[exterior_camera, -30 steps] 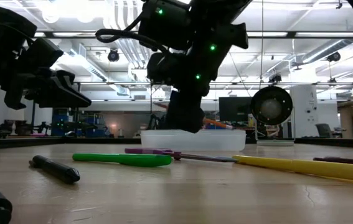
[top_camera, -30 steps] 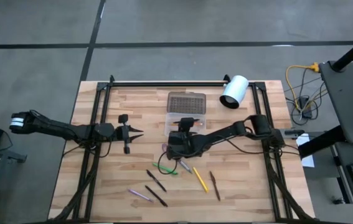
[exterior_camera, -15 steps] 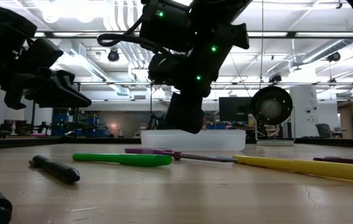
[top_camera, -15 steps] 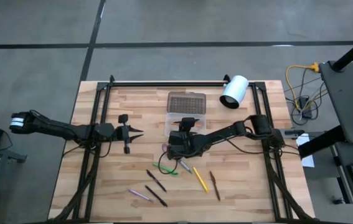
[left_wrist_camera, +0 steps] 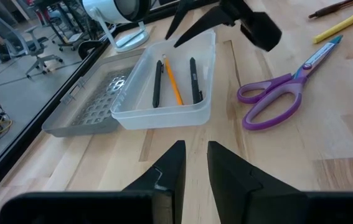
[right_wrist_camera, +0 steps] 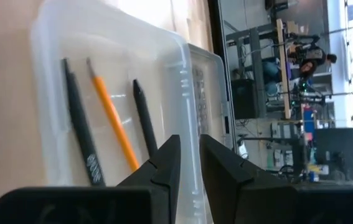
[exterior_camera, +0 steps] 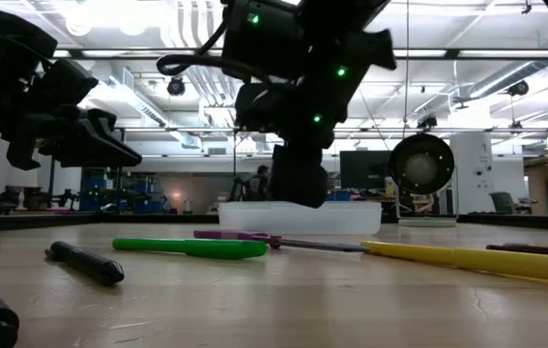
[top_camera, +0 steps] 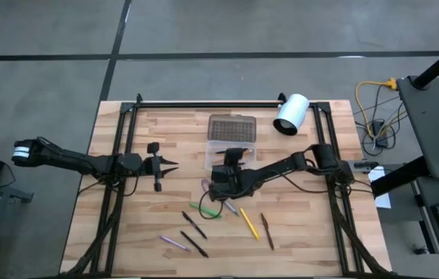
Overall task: Pick & place school supplies into a supply box
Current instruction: Put the yellow pen into the transparent bin
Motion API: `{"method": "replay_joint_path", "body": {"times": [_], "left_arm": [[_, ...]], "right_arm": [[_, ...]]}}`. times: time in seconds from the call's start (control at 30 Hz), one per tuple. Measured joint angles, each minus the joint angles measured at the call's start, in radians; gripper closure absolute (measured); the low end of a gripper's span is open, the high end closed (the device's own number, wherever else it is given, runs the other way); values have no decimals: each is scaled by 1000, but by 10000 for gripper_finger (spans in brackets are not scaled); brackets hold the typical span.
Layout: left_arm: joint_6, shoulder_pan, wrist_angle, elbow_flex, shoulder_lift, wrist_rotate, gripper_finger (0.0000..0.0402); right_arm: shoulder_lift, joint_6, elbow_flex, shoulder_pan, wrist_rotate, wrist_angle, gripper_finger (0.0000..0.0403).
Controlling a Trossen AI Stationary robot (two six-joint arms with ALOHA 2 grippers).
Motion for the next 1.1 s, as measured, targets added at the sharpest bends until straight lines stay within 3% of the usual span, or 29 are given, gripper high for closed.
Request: {"method": "replay_joint_path", "body": {"times": [0.27,0.53,0.67,0.77,0.97,1.1], "left_arm": [[0,0,0,0,0,0,349],[0,0,0,0,0,0,349],[0,0,0,-1,0,0,349],[0,0,0,0,0,0,349],[0,0,0,-1,0,0,349],[0,0,0,-1,0,0,349]], "right_arm": [[-2,40,55,110,0,-151,351],[-3,65,146,217,0,-172,351],[-4,285,223,261,-16,-203,351],[-4,490,313,277,-138,-291,351],[-5,793,497,256,-680,-551,351],[-6,970,505,281,-680,-624,351]]}}
